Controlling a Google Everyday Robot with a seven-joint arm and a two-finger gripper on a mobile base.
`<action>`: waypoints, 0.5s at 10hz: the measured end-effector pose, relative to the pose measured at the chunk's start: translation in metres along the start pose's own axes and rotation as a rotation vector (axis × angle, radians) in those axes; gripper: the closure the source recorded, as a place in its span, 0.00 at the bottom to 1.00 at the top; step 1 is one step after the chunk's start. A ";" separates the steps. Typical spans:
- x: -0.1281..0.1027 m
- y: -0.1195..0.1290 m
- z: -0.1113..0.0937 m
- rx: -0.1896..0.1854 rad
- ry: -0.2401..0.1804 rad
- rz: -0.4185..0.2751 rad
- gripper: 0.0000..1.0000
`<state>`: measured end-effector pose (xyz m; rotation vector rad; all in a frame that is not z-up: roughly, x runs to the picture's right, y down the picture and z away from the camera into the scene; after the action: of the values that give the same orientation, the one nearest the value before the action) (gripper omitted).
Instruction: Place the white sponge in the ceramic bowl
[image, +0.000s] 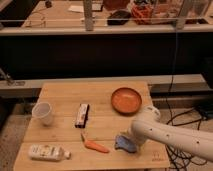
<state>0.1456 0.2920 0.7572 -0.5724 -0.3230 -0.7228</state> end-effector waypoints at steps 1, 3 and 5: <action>-0.001 0.002 0.005 -0.001 -0.010 -0.055 0.20; 0.004 0.000 0.015 -0.008 -0.044 -0.079 0.20; 0.014 -0.007 0.018 -0.013 -0.041 0.009 0.20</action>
<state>0.1490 0.2910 0.7803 -0.6016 -0.3539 -0.7061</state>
